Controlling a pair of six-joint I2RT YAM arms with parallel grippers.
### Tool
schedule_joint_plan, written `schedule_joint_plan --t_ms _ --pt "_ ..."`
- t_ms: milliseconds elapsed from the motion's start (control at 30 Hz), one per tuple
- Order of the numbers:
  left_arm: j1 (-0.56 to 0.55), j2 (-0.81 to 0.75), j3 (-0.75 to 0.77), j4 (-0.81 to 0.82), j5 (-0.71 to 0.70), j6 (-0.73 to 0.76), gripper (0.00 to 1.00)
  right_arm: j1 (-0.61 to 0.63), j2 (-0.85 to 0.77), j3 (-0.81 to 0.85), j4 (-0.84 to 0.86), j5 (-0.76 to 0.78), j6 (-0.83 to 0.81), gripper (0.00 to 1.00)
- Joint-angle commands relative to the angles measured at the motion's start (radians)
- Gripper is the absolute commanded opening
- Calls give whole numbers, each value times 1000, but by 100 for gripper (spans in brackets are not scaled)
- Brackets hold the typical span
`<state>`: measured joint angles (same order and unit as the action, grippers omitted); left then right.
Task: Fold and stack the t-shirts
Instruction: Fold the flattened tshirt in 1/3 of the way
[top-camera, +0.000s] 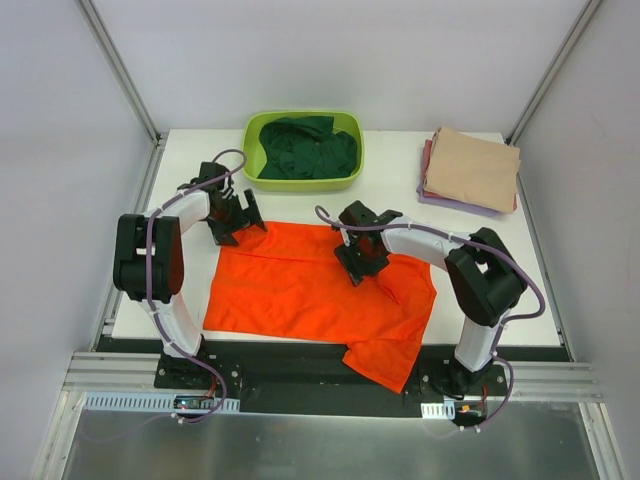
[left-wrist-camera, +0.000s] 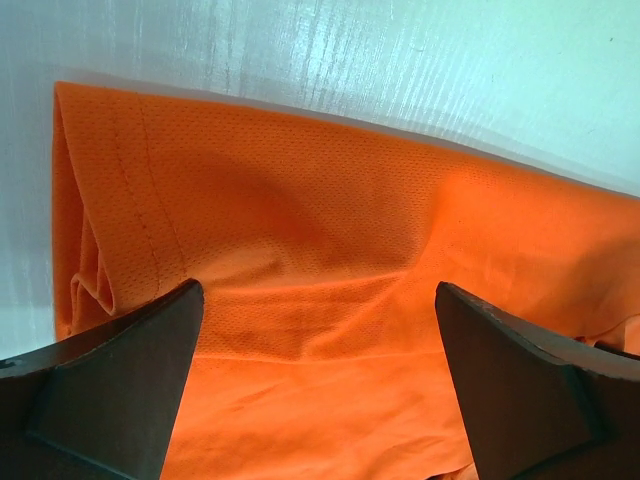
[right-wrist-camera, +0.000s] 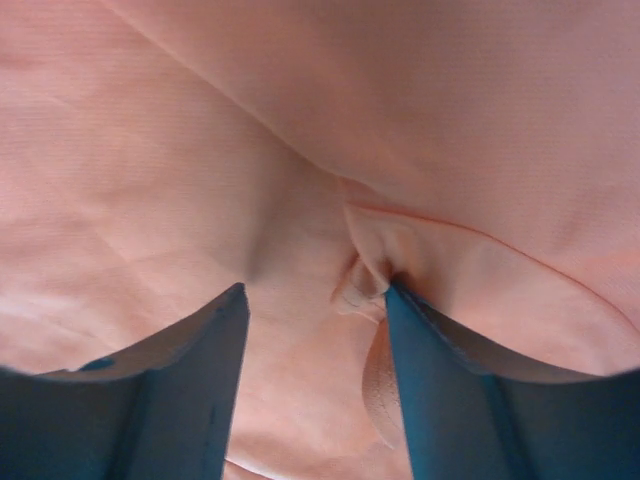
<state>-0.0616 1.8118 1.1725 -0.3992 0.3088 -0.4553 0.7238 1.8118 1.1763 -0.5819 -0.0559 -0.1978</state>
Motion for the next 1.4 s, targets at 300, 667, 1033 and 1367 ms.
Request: schedule_joint_plan --t_ms 300,667,1033,1367 --pt "14 1 -4 2 -34 23 99 -9 -43 14 -21 79 73 12" --pt "17 -3 4 -3 -42 29 99 -9 -85 52 -87 -21 156 5" --pt "19 -3 22 -24 -40 32 99 -26 -97 60 -61 -130 296 56" --pt "26 17 27 -30 -45 40 99 -214 -264 -75 13 -123 325 96"
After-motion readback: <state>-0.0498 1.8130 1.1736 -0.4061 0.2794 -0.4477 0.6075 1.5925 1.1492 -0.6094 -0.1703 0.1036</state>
